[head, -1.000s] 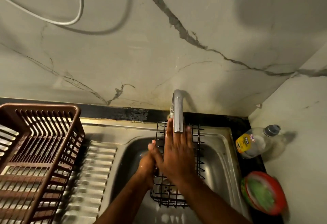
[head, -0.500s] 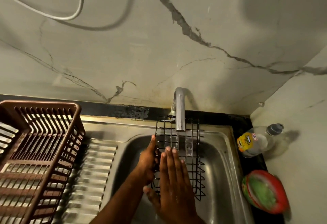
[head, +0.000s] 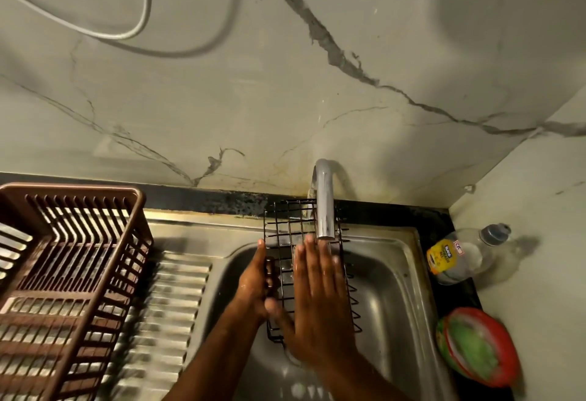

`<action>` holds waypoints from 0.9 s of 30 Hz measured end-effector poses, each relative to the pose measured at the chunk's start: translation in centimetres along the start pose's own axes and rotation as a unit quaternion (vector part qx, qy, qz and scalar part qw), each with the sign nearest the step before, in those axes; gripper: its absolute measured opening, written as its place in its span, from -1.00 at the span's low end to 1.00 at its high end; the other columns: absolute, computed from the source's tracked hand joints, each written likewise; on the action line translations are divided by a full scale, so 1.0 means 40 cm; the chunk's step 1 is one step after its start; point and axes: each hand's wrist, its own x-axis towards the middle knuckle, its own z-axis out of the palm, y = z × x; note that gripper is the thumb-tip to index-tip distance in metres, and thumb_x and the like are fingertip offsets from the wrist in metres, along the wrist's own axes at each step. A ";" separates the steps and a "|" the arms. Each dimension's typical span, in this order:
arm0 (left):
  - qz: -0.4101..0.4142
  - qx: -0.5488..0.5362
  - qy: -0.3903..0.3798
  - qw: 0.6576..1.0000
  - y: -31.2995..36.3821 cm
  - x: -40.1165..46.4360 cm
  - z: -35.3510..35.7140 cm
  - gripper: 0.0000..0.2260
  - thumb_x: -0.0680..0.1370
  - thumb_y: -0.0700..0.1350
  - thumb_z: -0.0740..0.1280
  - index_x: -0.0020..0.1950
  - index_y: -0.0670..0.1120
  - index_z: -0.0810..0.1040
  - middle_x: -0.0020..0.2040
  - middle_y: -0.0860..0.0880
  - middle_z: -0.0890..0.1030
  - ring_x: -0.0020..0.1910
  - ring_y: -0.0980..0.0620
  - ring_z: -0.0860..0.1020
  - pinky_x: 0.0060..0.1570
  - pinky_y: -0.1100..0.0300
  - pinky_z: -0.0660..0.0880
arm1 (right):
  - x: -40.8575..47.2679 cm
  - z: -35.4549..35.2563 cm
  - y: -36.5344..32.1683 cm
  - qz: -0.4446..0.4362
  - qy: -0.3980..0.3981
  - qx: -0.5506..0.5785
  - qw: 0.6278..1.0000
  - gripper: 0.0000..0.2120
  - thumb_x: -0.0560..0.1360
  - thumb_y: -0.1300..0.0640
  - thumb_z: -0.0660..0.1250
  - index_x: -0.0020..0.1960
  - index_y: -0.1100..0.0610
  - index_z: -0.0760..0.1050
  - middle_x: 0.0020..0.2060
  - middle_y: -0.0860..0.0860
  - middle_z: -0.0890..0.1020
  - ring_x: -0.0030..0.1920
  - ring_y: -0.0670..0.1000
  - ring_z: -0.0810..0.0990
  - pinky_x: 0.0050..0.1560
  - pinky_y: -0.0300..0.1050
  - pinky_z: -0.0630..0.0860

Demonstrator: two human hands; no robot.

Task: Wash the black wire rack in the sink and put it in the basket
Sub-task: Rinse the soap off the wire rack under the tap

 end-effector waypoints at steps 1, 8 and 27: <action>0.006 0.012 0.006 1.000 -0.002 0.017 -0.013 -0.54 0.37 0.38 0.43 -0.23 -0.03 0.55 -0.33 -0.01 0.53 -0.42 0.06 0.45 -0.42 0.21 0.37 | -0.044 0.016 0.006 -0.011 0.000 0.002 1.000 -0.14 0.59 -0.40 0.00 0.65 0.15 -0.05 0.64 0.12 -0.08 0.63 0.17 -0.09 0.55 0.22 -0.02; 0.029 0.043 0.013 0.999 -0.017 0.015 -0.027 -0.46 0.50 0.37 0.33 -0.02 -0.12 0.66 -0.17 -0.11 0.60 -0.22 -0.07 0.49 -0.19 0.11 0.42 | 0.015 -0.009 0.044 0.064 0.062 0.014 0.996 -0.19 0.60 -0.36 -0.06 0.64 0.17 0.01 0.64 0.12 -0.07 0.64 0.16 -0.10 0.59 0.21 -0.03; 0.450 0.358 0.033 0.817 -0.062 -0.003 -0.108 -0.43 0.59 0.25 0.24 -0.45 -0.13 0.35 -0.53 -0.04 0.39 -0.53 -0.08 0.38 -0.45 -0.03 0.41 | 0.070 -0.124 0.228 0.449 -0.226 0.593 0.629 -0.33 0.23 -0.37 0.56 0.20 -0.02 0.56 0.19 0.19 0.58 0.13 0.33 0.61 -0.06 0.42 0.60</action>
